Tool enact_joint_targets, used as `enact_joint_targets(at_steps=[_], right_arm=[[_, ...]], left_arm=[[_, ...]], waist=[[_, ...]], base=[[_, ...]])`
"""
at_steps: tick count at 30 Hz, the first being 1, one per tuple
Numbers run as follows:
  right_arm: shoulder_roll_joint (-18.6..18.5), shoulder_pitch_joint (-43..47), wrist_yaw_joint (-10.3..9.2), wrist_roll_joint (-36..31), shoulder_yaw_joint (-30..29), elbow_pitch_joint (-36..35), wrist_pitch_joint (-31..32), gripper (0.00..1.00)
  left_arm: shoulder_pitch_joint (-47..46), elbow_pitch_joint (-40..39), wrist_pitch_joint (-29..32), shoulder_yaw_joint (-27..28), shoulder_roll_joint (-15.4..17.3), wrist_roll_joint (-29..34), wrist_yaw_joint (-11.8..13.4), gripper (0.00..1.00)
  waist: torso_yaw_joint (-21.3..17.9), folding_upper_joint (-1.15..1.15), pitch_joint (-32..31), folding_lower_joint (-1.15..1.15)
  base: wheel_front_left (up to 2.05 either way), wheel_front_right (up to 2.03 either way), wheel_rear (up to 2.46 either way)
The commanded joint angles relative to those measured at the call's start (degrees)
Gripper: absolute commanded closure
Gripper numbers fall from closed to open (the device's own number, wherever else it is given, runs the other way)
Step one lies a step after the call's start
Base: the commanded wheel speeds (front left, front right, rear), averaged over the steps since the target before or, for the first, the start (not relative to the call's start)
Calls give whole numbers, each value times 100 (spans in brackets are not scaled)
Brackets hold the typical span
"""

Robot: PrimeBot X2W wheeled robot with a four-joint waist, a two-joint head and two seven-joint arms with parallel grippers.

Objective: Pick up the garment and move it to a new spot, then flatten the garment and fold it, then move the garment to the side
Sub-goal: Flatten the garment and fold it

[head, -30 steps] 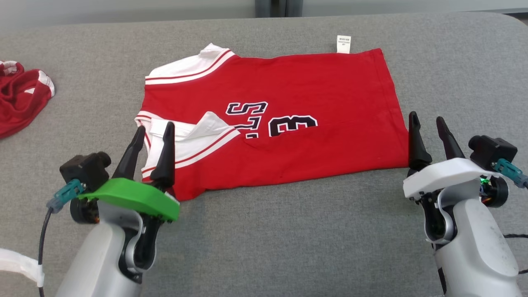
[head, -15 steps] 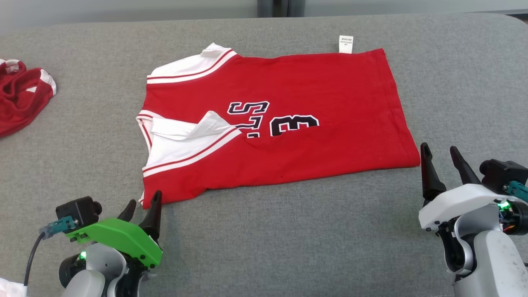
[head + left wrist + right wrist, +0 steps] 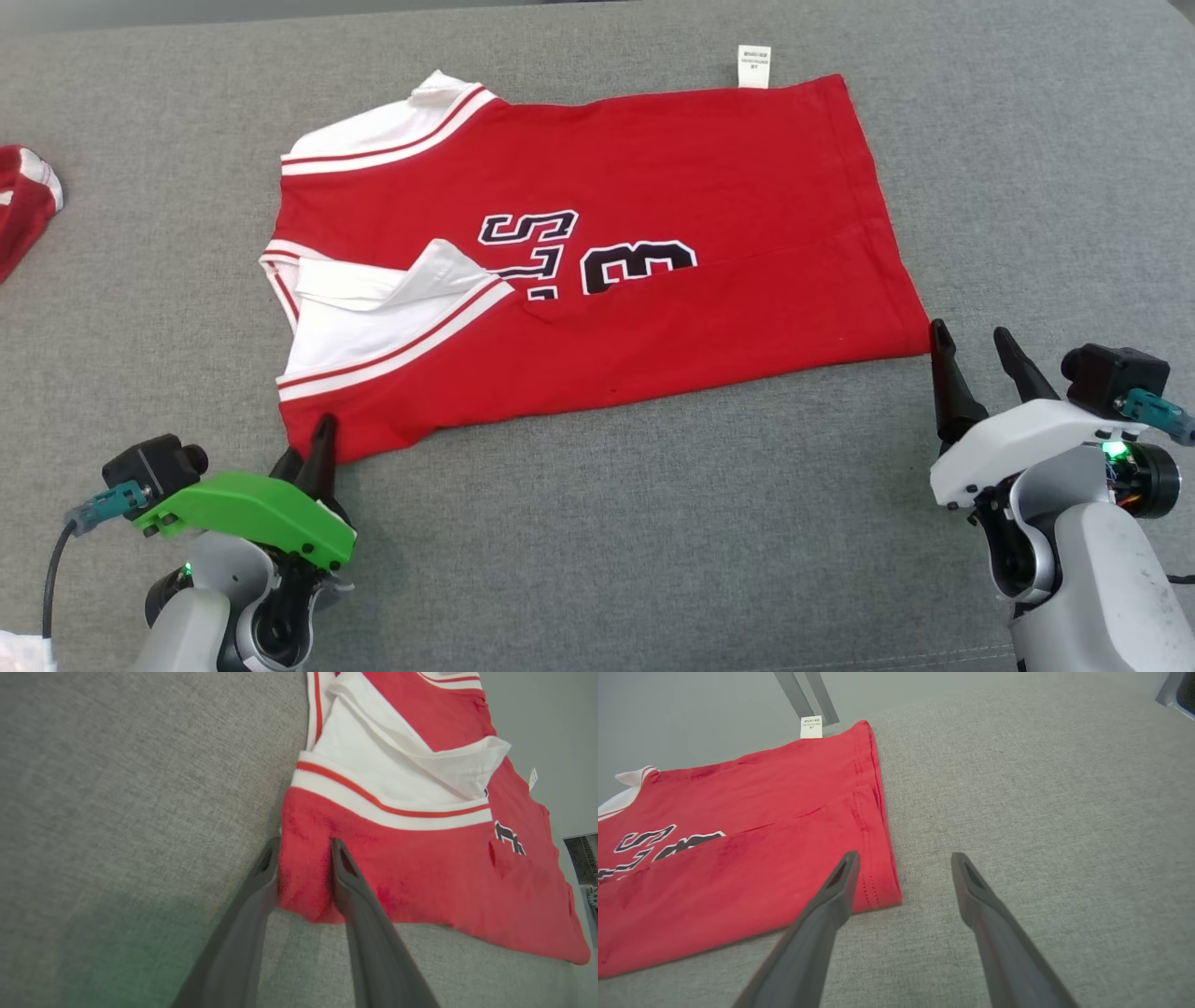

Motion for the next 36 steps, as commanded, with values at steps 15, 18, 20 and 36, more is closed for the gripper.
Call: enact_joint_targets(at_steps=[15, 18, 20, 36], right_arm=[[-12, -863, 0, 277, 337, 1776, -368, 98], [-18, -814, 0, 146, 332, 1832, -586, 100], [-20, -709, -1, 177, 291, 1747, -696, 100], [-20, 1324, -4, 636, 192, -423, -140, 100]], left_arm=[[-162, -132, -232, 0, 60, 48, -205, 100], [-145, -201, -314, 29, 121, 115, -197, 100], [-114, -312, -367, 28, 159, 144, -209, 100], [1649, -2090, -146, 20, 402, 61, 289, 100]], waist=[[225, 0, 5, 0], [223, 0, -55, 0], [217, 0, -99, 0], [198, 0, -438, 0]], base=[[0, 0, 0], [0, 0, 0], [0, 0, 0], [0, 0, 0]])
